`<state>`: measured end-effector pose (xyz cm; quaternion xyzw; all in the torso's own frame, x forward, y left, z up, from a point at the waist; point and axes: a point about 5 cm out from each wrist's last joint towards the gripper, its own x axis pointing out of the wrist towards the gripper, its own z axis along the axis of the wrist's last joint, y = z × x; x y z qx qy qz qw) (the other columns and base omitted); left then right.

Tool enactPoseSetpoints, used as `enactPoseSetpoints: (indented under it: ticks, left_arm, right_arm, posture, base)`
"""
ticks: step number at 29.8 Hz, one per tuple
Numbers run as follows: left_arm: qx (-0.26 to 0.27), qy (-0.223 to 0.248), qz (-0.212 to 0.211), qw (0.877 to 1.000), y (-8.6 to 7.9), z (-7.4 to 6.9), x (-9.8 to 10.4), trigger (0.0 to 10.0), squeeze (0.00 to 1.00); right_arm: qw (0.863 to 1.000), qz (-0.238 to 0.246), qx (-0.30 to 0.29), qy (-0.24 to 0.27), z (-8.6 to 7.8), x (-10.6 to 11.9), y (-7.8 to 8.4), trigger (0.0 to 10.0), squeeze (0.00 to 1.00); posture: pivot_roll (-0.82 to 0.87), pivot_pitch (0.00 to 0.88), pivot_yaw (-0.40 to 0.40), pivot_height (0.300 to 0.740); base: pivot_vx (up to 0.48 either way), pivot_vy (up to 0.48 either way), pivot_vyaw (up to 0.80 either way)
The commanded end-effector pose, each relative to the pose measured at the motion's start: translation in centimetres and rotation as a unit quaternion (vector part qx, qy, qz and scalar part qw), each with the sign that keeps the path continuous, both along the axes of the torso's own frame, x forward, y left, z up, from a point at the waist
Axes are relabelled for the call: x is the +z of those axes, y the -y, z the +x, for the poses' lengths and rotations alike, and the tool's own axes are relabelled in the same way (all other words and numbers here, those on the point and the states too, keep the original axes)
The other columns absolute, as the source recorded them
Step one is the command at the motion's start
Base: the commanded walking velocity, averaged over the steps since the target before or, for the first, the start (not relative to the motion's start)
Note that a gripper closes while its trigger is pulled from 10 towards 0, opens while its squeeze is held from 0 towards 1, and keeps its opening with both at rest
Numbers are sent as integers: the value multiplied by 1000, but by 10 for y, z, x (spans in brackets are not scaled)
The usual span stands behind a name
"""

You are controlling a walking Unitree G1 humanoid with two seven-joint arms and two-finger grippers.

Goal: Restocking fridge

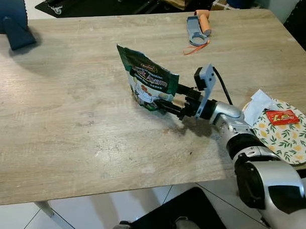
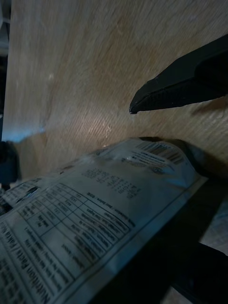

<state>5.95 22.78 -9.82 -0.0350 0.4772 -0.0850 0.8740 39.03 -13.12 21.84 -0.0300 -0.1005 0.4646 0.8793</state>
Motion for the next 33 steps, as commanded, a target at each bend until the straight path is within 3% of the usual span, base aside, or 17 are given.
enactPoseSetpoints:
  ticks: [1, 11, 21, 22, 23, 33]
  left_arm:
    - [1, -35, -5, 999, 6, -19, -5, 10000, 0]
    - [4, -35, -5, 999, 10, -13, -7, 10000, 0]
    - [6, -36, -7, 999, 15, -7, -8, 10000, 0]
    - [8, -36, -7, 999, 17, -5, -9, 10000, 0]
    - [11, -36, -7, 999, 17, -4, -9, 10000, 0]
    - [20, -44, -4, 999, 20, 1, -11, 10000, 0]
  right_arm:
    - [1000, 3, -12, -9, -1, -9, 0, 10000, 0]
    - [996, 76, -26, -28, -3, -19, -20, 10000, 0]
    - [994, 87, -47, -36, -7, -32, -35, 10000, 0]
    - [995, 66, -63, -41, -7, -38, -36, 1137, 0]
    - [994, 64, -72, -45, -7, -41, -35, 0, 0]
    - [988, 108, -95, -57, -8, -45, -23, 0, 0]
  posture:
    - [174, 314, -41, 740]
    - [164, 301, -53, 740]
    - [147, 276, -66, 740]
    - [147, 268, -71, 740]
    - [147, 263, -73, 740]
    - [117, 217, -89, 740]
  base:
    - [0, 0, 0]
    - [0, 0, 0]
    - [0, 0, 0]
    - [0, 0, 0]
    - [0, 0, 0]
    - [0, 0, 0]
